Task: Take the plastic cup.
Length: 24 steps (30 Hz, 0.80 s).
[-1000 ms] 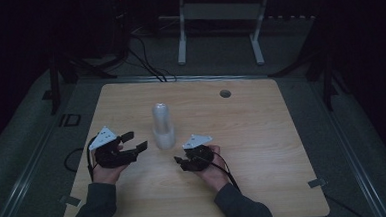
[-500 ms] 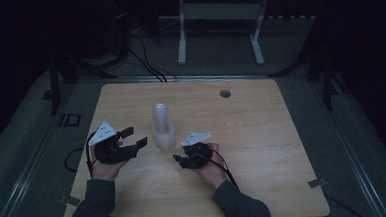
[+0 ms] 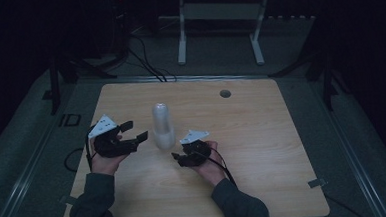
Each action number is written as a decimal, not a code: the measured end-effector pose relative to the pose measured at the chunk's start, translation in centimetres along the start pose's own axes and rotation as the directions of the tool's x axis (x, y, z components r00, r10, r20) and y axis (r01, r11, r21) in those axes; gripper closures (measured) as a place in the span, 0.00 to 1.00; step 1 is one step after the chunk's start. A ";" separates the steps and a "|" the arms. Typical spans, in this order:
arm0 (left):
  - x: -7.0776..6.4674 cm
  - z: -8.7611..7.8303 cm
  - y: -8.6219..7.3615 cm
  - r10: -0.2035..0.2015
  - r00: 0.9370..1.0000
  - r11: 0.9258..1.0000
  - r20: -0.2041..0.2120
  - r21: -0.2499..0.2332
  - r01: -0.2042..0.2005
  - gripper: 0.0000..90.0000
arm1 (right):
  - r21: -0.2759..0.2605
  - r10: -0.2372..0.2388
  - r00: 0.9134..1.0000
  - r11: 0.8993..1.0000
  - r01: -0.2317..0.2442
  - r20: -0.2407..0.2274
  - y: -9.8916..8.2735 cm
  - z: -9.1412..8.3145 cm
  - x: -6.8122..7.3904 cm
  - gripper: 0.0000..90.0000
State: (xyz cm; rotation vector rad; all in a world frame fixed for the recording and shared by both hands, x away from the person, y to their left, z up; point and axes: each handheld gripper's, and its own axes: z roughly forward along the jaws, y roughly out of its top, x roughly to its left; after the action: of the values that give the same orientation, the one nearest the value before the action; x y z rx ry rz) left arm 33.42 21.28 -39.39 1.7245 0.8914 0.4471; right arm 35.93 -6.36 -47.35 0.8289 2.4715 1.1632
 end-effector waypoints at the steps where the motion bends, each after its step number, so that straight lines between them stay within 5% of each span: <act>1: -0.1 0.1 0.2 0.001 1.000 1.000 0.001 -0.002 -0.001 0.28 | -0.002 0.000 1.000 1.000 0.000 -0.002 0.0 0.0 0.0 0.49; 24: -0.2 4.6 3.2 0.075 0.997 0.996 0.033 0.055 -0.076 0.23 | -0.043 -0.040 0.999 0.998 0.041 0.014 1.7 -0.2 -0.4 0.45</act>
State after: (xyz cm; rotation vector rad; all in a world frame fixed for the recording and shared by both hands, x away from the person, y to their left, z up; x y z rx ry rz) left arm 37.51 17.77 -37.97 1.8169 0.8252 0.4474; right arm 36.78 -5.80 -45.92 0.7691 2.4317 1.1887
